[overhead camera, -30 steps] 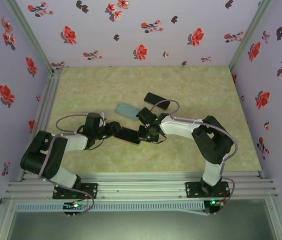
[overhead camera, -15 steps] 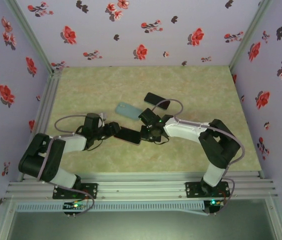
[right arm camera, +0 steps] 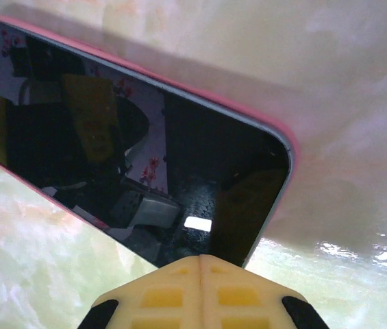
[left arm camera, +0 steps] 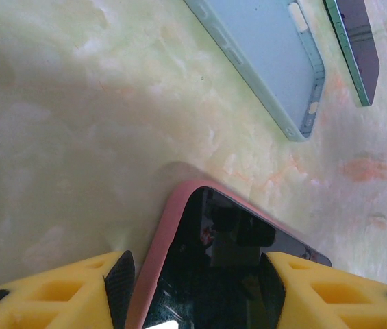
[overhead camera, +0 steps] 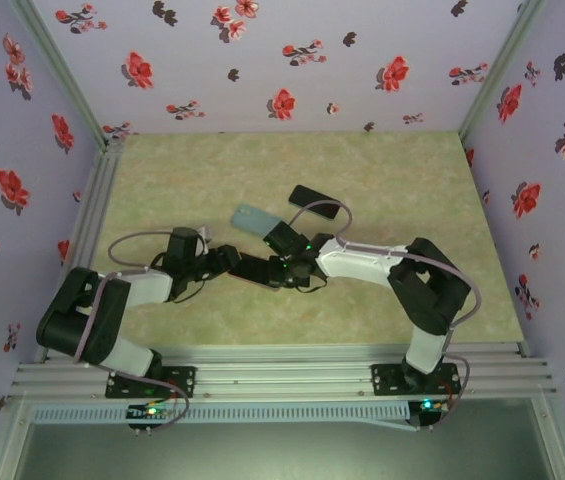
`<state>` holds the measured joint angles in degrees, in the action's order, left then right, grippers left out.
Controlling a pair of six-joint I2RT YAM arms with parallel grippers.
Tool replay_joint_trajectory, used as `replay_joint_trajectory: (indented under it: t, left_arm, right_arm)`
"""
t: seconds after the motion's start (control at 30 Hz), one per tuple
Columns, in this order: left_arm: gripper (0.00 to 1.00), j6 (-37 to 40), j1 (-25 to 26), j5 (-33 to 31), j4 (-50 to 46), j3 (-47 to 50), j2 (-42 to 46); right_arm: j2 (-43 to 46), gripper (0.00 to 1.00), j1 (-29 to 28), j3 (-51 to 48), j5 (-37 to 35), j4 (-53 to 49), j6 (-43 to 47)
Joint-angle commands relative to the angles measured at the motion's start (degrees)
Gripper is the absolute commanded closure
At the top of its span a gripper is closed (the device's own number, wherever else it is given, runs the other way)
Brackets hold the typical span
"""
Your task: Put the phone into the phone case
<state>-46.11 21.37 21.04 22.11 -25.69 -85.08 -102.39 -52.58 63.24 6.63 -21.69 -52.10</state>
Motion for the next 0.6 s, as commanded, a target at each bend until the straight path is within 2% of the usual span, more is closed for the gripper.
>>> replay_joint_trajectory:
  t: [0.0, 0.57]
  left_arm:
    - [0.44, 1.22, -0.51, 0.19, -0.05, 0.99, 1.30]
    - [0.44, 0.99, -0.62, 0.41, 0.39, 1.43, 1.32]
  right_arm:
    - [-1.23, 1.00, -0.84, 1.27, 0.66, 0.34, -0.81]
    - [0.29, 1.00, -2.01, -1.16, -1.13, -0.48, -2.04]
